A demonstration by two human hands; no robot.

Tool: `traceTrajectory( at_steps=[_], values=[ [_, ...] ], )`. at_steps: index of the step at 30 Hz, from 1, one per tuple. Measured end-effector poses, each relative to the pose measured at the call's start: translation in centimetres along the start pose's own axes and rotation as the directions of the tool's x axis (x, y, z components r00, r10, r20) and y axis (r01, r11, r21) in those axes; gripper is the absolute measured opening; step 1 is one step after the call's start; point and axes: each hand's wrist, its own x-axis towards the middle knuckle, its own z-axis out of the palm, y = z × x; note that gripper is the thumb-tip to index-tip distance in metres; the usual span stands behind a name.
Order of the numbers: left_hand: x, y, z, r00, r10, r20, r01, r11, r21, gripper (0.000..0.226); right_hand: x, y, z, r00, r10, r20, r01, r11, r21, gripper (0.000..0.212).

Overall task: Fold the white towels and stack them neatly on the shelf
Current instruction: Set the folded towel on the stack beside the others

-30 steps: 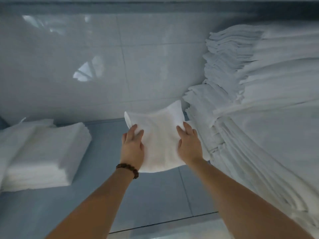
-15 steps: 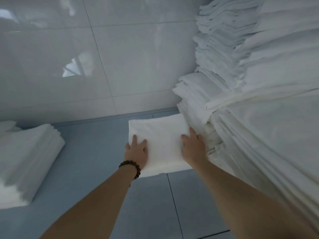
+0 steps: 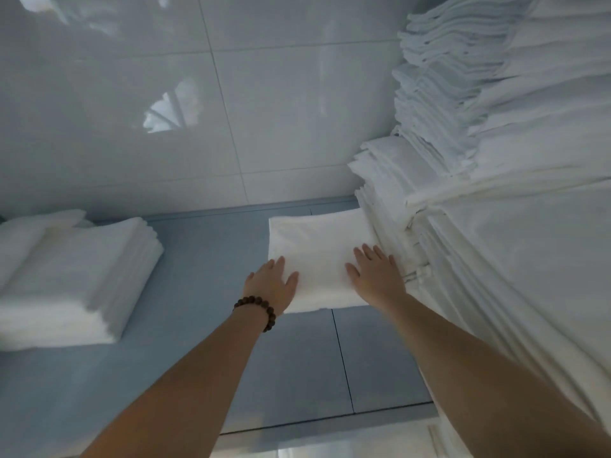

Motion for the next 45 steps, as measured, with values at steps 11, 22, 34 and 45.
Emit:
traceTrajectory(
  at_steps=[11, 22, 34, 45],
  values=[
    [-11.3, -3.7, -4.2, 0.958, -0.172, -0.231, 0.131, 0.974, -0.183, 0.059, -8.9, -7.9, -0.9, 0.994, -0.092, -0.065, 0.103, 0.976, 0.193, 0.057],
    [-19.3, -13.6, -7.0, 0.847, -0.416, -0.33, 0.335, 0.901, -0.276, 0.06, -12.2, -21.0, 2.0, 0.949, -0.305, -0.076, 0.314, 0.928, 0.201, 0.055],
    [-32.1, -32.3, -11.7, 0.74, -0.527, -0.418, 0.411, 0.846, -0.339, 0.053, -22.3, -43.0, 8.4, 0.877, -0.48, 0.015, 0.468, 0.862, 0.196, 0.054],
    [-36.9, -45.0, -15.1, 0.762, -0.516, -0.39, 0.392, 0.848, -0.356, 0.051, -26.8, -55.2, 11.4, 0.899, -0.434, 0.049, 0.396, 0.857, 0.331, 0.051]
  ],
)
